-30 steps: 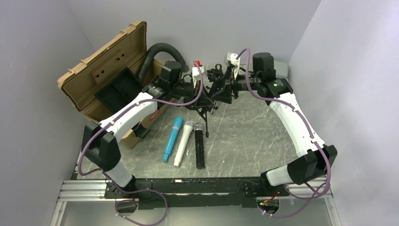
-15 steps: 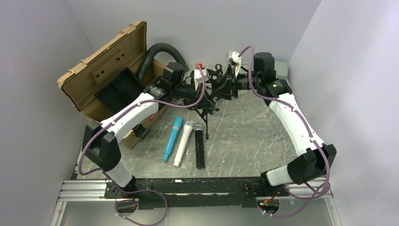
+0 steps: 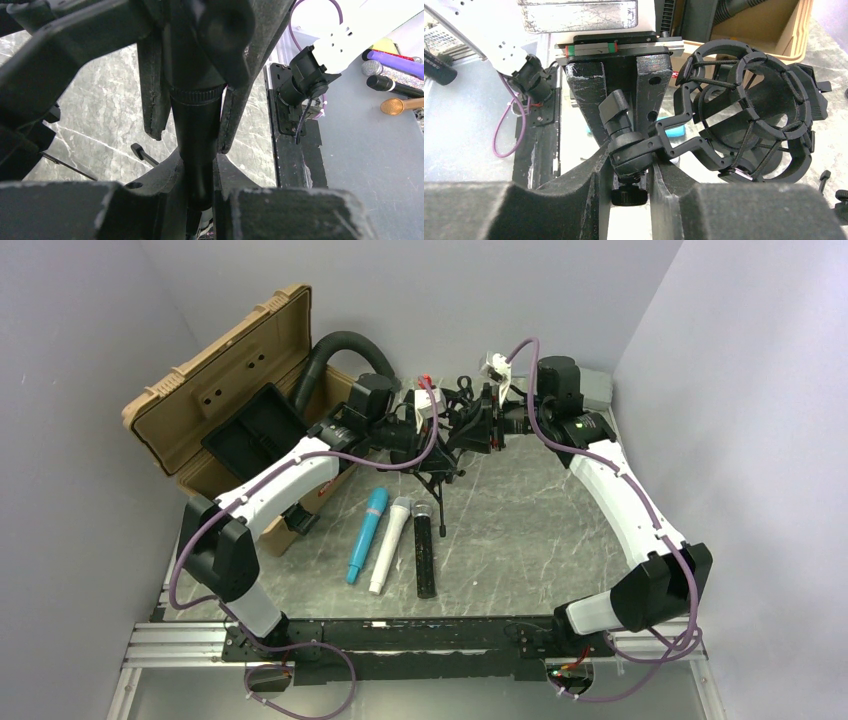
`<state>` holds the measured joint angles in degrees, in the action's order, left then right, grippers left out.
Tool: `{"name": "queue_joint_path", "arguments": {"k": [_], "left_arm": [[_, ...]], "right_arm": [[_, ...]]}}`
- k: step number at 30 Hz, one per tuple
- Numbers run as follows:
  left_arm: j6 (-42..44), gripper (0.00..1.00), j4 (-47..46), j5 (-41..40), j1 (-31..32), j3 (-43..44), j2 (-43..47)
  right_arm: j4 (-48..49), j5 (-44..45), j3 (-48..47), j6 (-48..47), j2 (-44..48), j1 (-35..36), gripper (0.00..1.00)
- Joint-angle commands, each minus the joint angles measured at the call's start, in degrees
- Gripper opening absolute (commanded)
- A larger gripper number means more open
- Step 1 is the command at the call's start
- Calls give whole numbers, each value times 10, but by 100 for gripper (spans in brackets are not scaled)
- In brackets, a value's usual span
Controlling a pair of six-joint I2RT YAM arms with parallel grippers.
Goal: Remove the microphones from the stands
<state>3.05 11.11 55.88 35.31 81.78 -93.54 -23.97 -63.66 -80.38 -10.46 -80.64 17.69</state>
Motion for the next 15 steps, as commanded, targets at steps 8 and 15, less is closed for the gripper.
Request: {"name": "queue_joint_path", "arguments": {"k": [8, 15], "left_arm": [[6, 17, -20, -2, 7, 47, -1], [-5, 60, -3, -15, 7, 71, -15]], "right_arm": [[-1, 33, -8, -29, 38, -12, 0], [-46, 53, -26, -60, 60, -21, 0]]}}
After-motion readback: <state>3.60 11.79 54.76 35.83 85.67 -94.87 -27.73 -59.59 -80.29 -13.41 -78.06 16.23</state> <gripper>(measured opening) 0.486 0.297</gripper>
